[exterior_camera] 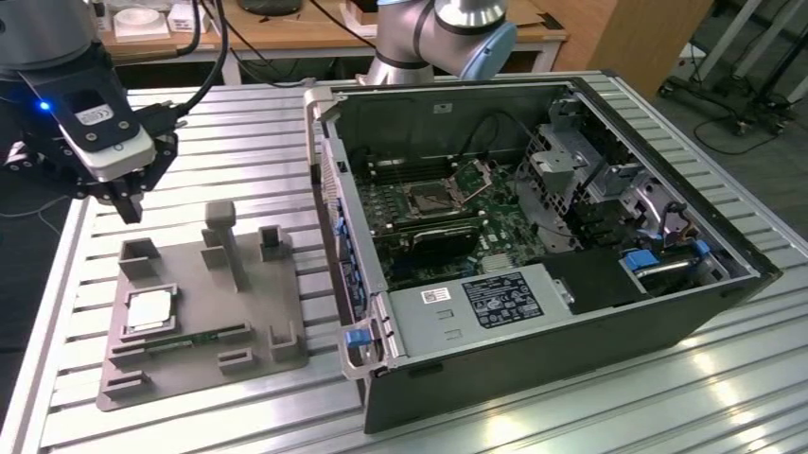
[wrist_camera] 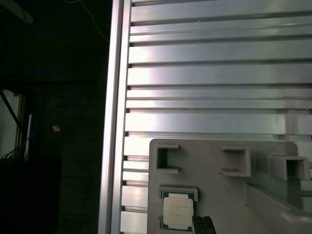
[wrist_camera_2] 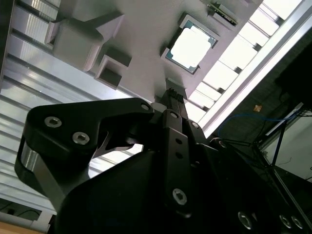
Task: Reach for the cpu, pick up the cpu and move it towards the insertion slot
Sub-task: 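Reach for the cpu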
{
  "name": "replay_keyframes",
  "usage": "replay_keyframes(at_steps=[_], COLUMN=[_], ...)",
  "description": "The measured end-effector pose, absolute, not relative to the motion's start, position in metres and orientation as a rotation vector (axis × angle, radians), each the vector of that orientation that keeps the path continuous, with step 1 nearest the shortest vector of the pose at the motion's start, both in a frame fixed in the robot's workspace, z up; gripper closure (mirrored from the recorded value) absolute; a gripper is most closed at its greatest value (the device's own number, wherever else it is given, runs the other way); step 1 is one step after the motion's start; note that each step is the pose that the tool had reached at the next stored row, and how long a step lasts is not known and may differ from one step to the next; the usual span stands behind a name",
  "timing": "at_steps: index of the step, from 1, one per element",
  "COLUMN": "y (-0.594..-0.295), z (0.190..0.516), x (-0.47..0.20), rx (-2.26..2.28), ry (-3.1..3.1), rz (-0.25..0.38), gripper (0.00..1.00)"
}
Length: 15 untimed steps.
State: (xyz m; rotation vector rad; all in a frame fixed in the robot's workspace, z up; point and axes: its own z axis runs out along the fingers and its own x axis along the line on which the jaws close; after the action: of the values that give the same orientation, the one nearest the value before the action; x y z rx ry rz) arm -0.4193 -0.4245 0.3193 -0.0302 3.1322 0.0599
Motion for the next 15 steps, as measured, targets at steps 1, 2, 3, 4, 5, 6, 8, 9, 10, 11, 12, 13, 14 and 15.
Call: replay_keyframes(at_steps=[1,2,3,4,5,6,8,9,10,11,12,13,14,15], y=[-0.425,-0.425,-0.425,-0.425,-0.425,-0.425,-0.425,-0.426,-0.426,-0.426,-0.427,-0.427,-0.428,-0.428], z=[0.319,0.319,0.318,0.318,0.317,0.316,0.315,0.314,0.313,0.311,0.31,0.309,0.308,0.307], x=[-0.419,-0.42,-0.42,-0.42,-0.421,-0.422,-0.423,-0.424,-0.424,-0.425,-0.425,-0.426,-0.427,-0.427], rx=[-0.03,-0.03,-0.03,-0.03,-0.03,-0.03,-0.03,-0.03,-0.031,-0.031,-0.031,-0.031,-0.031,-0.031], ry=[3.132,3.131,3.13,3.129,3.128,3.127,3.124,3.122,3.121,3.119,3.118,3.116,3.114,3.112], rz=[0.06,0.06,0.06,0.06,0.06,0.059,0.059,0.059,0.059,0.059,0.059,0.059,0.059,0.059], gripper=[0.89,0.89,0.89,0.89,0.89,0.89,0.89,0.89,0.89,0.89,0.89,0.89,0.89,0.89])
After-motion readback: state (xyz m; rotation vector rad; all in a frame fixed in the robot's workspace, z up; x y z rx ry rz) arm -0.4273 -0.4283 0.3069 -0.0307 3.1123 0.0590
